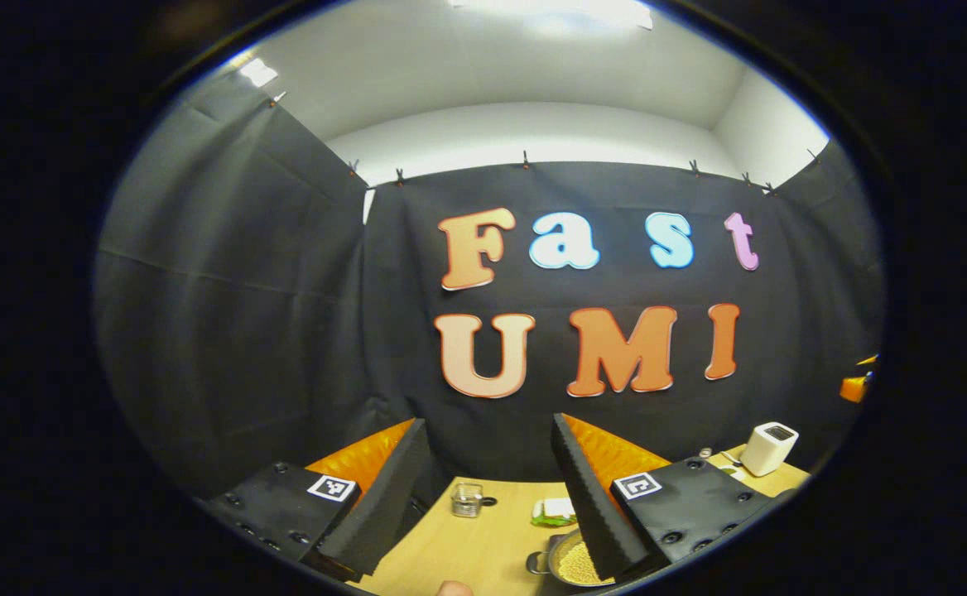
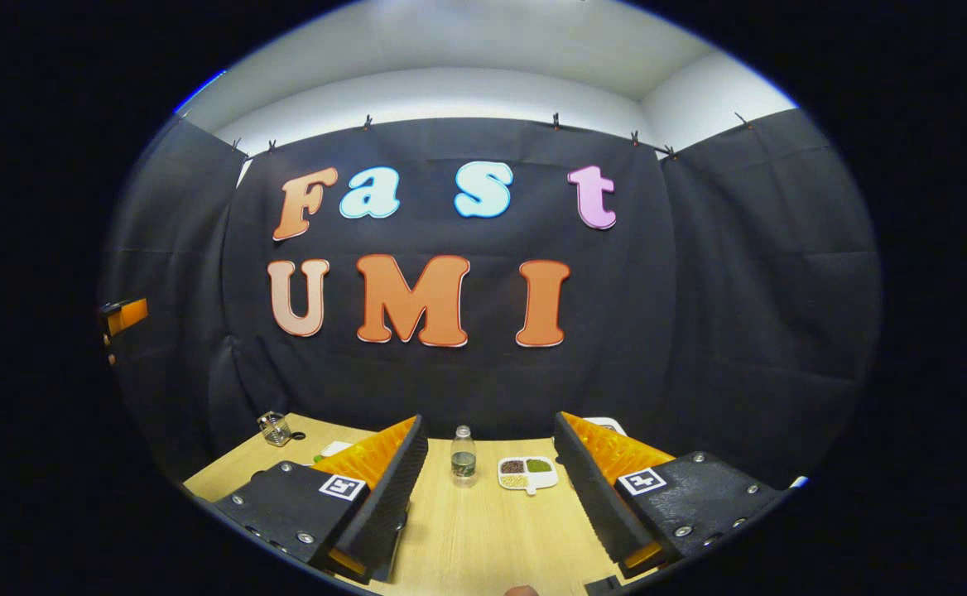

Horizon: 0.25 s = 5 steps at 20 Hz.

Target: First push the handle of the pot to place it horizontally, then grasp the pot with both hands and set it on the induction cooktop.

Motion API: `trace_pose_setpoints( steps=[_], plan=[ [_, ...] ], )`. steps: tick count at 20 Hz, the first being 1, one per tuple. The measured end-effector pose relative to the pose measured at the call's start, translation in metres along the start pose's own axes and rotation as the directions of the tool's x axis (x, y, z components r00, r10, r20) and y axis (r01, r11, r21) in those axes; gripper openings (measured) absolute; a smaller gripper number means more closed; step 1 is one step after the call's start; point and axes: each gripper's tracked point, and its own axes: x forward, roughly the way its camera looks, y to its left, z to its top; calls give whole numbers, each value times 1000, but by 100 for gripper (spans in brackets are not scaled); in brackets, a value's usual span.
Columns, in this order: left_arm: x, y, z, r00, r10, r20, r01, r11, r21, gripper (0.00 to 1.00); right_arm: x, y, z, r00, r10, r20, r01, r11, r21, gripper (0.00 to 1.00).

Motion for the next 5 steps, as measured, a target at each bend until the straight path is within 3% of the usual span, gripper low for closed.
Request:
trace_pose_setpoints(
  steps=[1, 4, 5],
  plan=[
    [-4, 7, 7, 1000, 17, 15, -17, 1000, -9, 99, -4, -5, 2, 1000, -11, 12, 11, 1000, -3, 100],
    [-10, 23, 12, 998, 59, 36, -59, 998, -14, 99, -15, -4, 3, 1000, 9, 14, -10, 1000, 29, 100],
    [-13, 21, 10, 998, 58, 31, -58, 998, -14, 99, -16, -7, 0, 1000, 11, 9, -11, 999, 36, 95]
  ],
)
